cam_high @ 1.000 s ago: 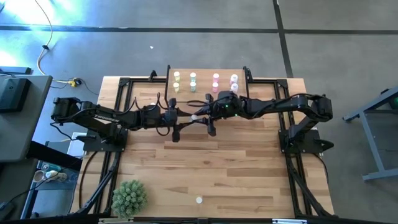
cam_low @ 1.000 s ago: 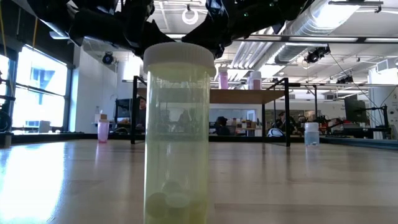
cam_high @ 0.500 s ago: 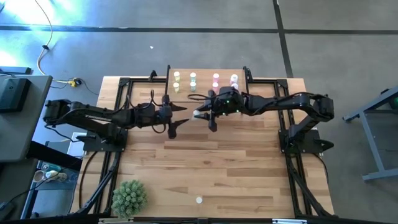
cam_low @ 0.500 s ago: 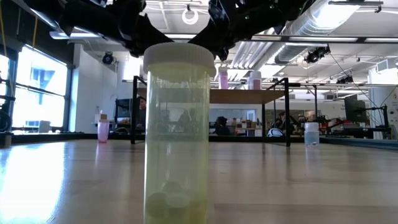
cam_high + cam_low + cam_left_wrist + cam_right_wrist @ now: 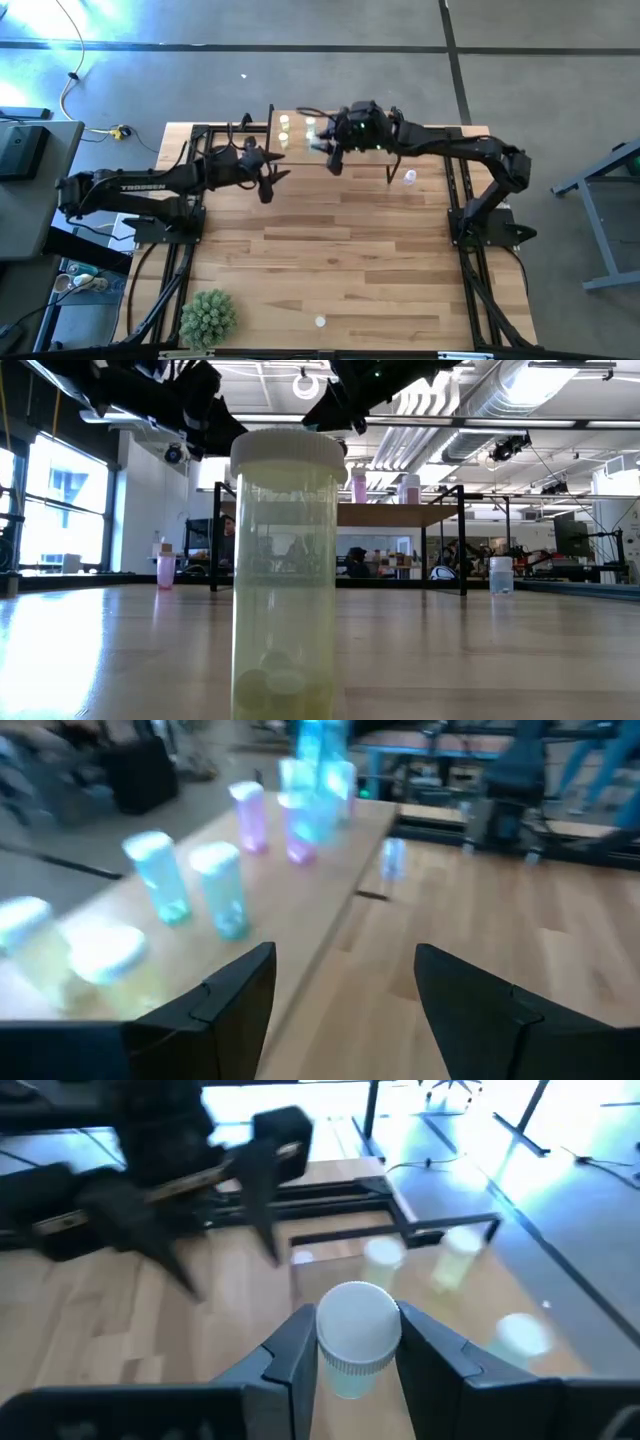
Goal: Pick and place medicine bottles onto shelf by color
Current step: Put the blue pill bottle and align it with the other blue pill bottle on the shelf, then put the pink pill bottle and align it with the other pink pill bottle on the shelf
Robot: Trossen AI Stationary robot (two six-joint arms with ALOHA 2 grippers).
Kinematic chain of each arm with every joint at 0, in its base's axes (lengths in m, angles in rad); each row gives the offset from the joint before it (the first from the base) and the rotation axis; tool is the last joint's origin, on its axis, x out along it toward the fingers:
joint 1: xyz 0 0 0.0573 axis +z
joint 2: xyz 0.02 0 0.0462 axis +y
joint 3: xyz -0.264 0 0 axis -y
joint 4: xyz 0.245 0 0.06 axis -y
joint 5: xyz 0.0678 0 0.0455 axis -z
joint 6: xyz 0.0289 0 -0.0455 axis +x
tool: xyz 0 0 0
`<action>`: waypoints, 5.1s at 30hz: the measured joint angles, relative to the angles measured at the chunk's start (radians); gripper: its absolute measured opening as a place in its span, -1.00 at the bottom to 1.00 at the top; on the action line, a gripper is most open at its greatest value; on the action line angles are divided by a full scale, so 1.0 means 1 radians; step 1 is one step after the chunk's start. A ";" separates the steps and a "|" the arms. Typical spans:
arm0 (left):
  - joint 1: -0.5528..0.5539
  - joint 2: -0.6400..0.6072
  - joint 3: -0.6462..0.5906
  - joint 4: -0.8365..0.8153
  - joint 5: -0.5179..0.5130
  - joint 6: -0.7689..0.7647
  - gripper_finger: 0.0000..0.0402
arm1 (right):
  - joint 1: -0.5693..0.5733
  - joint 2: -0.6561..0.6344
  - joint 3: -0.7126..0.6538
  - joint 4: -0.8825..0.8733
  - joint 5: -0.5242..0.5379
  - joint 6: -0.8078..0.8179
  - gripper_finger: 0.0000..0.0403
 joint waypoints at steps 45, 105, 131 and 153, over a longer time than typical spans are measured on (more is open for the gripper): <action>0.023 0.037 0.000 -0.003 0.074 0.004 0.13 | -0.031 0.215 0.138 -0.158 0.000 0.011 -0.40; 0.020 0.038 0.000 -0.153 0.074 -0.032 0.13 | 0.097 0.176 0.240 -0.768 -0.041 -0.054 -0.23; -0.356 0.038 0.000 -0.756 -0.576 -0.762 0.13 | 0.326 0.045 0.009 -0.608 0.253 0.179 -0.23; -0.324 0.049 -0.220 -0.613 -0.744 -1.166 0.13 | 0.323 0.045 0.009 -0.536 0.254 0.230 -0.23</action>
